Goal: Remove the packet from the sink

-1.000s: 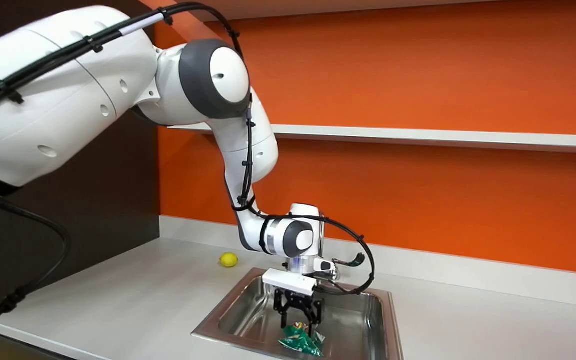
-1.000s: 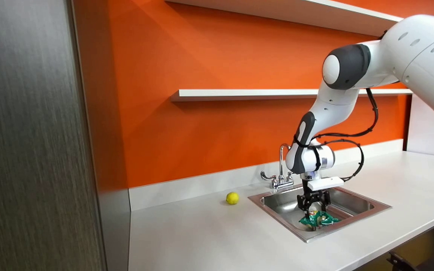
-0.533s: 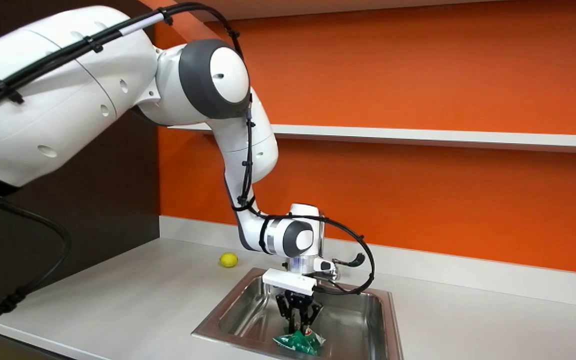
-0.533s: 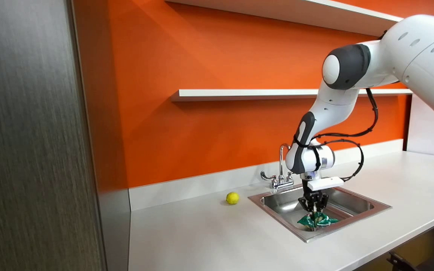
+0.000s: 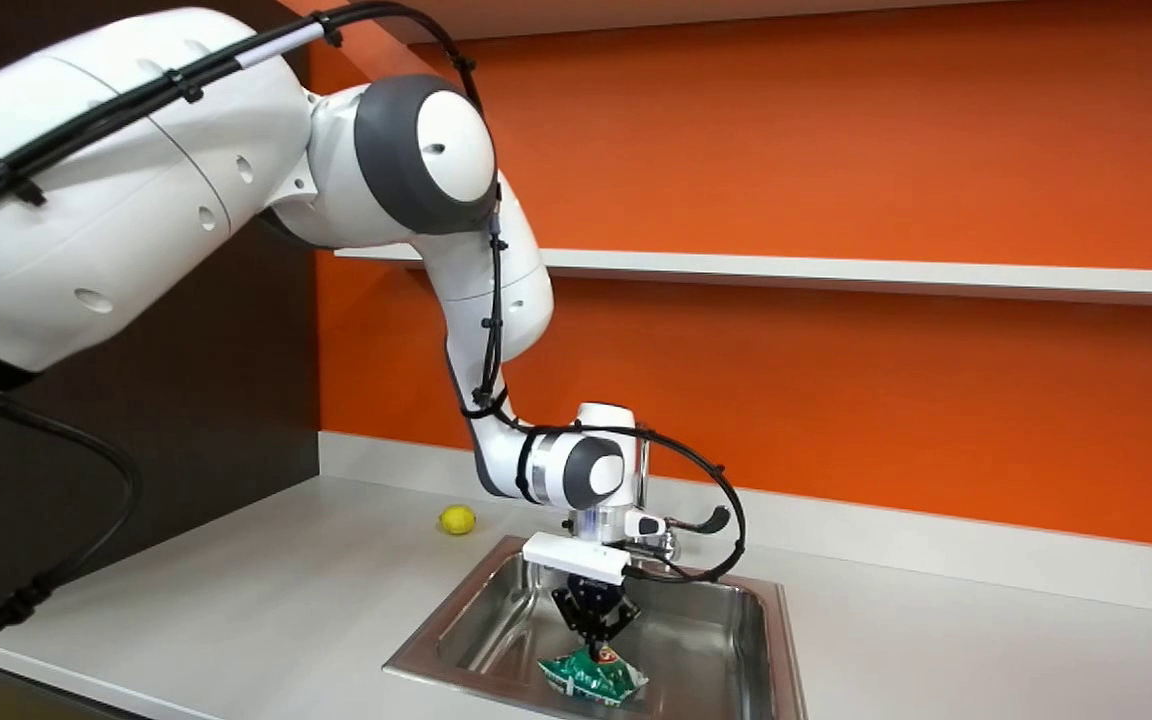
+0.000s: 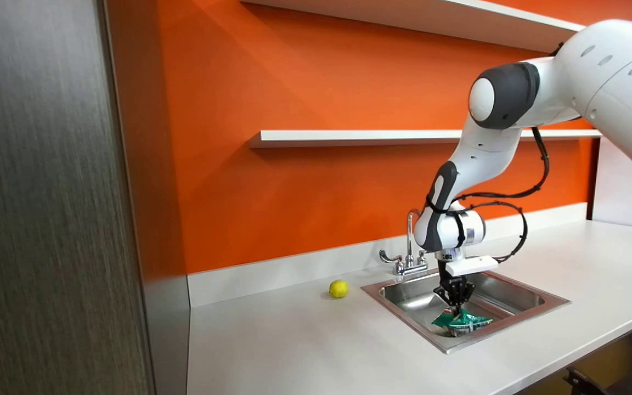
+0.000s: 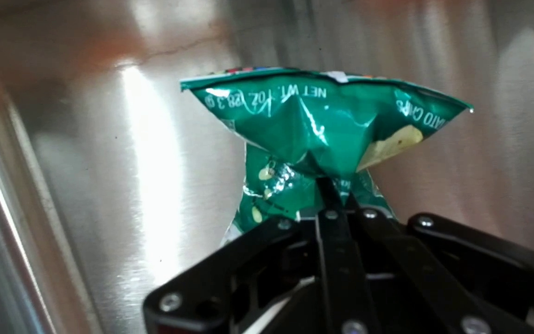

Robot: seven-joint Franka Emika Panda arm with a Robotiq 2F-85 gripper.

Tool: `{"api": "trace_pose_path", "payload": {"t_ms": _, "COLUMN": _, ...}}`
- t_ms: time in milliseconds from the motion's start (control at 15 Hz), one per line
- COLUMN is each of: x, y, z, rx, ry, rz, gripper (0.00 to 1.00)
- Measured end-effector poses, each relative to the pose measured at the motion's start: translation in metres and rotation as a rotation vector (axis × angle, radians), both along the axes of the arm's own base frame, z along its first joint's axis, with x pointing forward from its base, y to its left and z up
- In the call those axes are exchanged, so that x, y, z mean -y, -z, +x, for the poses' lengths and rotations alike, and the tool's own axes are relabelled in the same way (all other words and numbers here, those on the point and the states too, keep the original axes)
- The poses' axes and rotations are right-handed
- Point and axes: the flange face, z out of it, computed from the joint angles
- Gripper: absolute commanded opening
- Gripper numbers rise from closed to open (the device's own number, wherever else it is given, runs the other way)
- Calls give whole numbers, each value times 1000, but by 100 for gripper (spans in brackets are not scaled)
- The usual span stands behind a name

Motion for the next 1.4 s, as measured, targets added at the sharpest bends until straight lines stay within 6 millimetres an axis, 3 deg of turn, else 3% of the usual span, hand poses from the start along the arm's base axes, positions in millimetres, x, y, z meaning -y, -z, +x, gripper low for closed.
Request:
{"api": "trace_pose_path", "payload": {"t_ms": 267, "x": -10, "y": -13, "z": 5, "rx": 15, "ry": -10, "rz": -3, "gripper": 0}}
{"api": "trace_pose_path", "payload": {"t_ms": 667, "x": -40, "y": -56, "z": -1, "rx": 42, "ry": -14, "rz": -2, "gripper": 0}}
{"api": "trace_pose_path", "payload": {"t_ms": 1400, "x": -107, "y": -173, "z": -37, "rx": 119, "ry": -58, "rz": -82, "gripper": 0}}
